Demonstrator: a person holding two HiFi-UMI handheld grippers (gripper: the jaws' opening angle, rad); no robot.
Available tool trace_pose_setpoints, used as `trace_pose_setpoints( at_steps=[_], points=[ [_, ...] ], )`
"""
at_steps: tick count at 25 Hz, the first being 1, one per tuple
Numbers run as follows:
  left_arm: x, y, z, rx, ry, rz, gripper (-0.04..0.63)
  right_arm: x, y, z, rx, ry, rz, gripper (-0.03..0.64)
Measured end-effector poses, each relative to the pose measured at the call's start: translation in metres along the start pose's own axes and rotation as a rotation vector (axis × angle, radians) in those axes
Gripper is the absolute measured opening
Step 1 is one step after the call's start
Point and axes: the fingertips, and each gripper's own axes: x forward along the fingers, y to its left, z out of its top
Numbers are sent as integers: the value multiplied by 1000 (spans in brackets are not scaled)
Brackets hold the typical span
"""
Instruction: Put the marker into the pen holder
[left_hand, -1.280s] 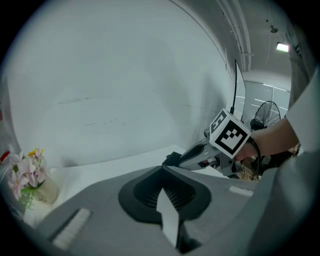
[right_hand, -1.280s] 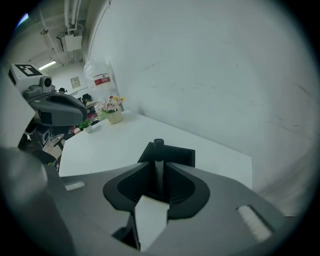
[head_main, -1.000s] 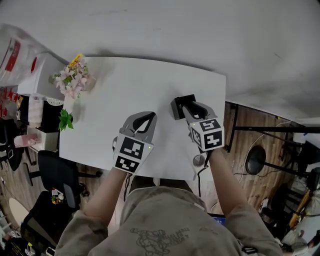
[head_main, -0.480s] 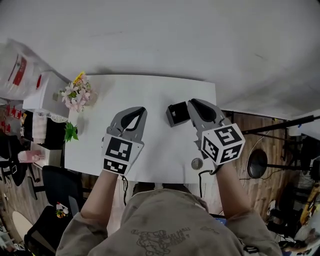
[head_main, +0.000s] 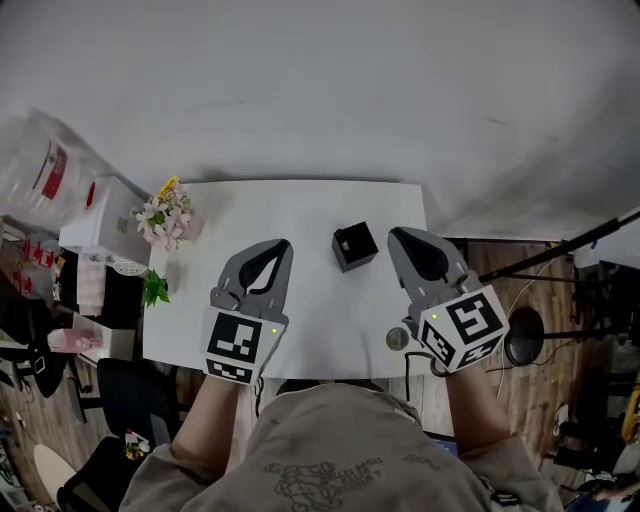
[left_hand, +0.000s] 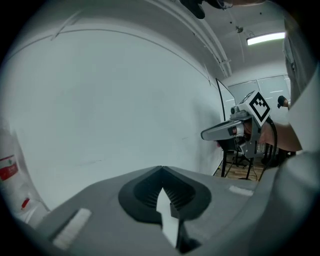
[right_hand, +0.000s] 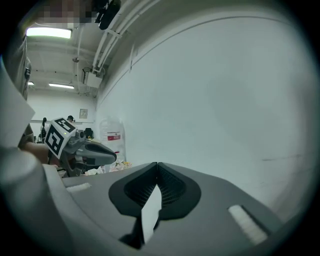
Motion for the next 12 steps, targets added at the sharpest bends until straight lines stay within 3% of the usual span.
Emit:
trace_pose_setpoints(
  at_steps=[6, 12],
  points=[
    [-18, -16, 0, 3, -2, -27, 2, -23, 20, 3, -24, -24, 32, 29],
    [-22, -23, -19, -23, 29, -42, 2, -34, 38, -15, -20, 27, 61, 28]
  ],
)
